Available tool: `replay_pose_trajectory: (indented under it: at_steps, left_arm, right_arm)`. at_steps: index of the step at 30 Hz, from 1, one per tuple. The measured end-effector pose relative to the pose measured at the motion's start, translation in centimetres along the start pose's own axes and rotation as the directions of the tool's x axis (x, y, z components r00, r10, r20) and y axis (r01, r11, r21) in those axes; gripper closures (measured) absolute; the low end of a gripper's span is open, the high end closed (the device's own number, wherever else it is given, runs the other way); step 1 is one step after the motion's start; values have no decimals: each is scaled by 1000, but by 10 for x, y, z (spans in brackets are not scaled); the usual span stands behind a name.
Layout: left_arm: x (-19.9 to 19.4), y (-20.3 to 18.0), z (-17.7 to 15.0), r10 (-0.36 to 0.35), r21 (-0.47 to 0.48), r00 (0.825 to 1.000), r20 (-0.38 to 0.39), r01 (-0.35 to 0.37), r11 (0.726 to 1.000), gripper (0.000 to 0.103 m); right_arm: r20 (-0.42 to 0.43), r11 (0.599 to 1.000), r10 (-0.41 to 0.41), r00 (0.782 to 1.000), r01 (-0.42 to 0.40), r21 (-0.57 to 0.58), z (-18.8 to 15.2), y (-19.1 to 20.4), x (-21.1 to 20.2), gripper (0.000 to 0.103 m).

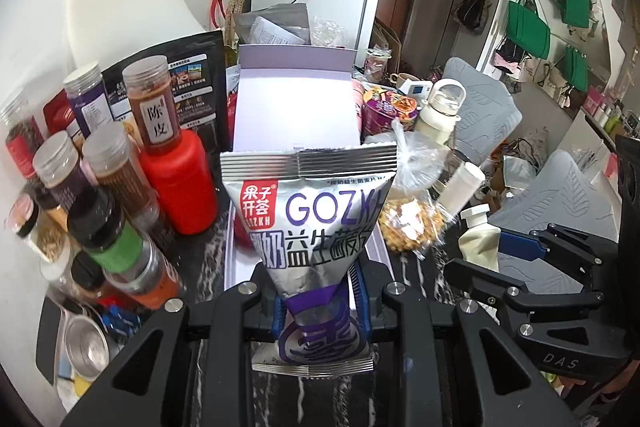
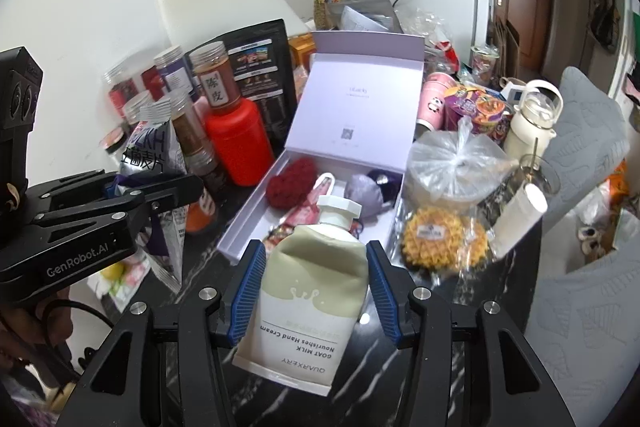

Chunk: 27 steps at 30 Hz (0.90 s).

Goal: Organize soft objects
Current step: 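Lift the GOZKH packet and hand cream tube and carry both toward the lavender box, then lower the packet and hand cream into the box and open both tools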

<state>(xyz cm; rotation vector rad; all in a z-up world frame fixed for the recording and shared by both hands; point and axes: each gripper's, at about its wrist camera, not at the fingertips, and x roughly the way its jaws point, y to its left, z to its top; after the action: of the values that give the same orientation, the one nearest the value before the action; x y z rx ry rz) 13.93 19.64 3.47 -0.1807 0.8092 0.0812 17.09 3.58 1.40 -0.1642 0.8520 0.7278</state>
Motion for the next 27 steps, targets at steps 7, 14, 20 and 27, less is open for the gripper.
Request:
replay_pose_trajectory:
  at_steps: [7,14,20,27]
  left_arm:
    - [27,22,21,5,10,1000,-8,-4,1000,76]
    - [54,45,39,33,15,999,-2,-33,999,76]
    - [76,62,52,43,1,999,-1,-43,999,76]
    - [104,74,61,51,21,999,-1,-51,998,76]
  right_arm:
    - [-7,1000,4,1000,-4,-3,27,-1,30,52]
    - [-33,1000,8,999,-9,-11,52,0,70,52]
    - [-42,1000,12,999,-13,-26,73,-1,103,52]
    - [-46,1000,-1,999,0,-28,91,-4,136,52]
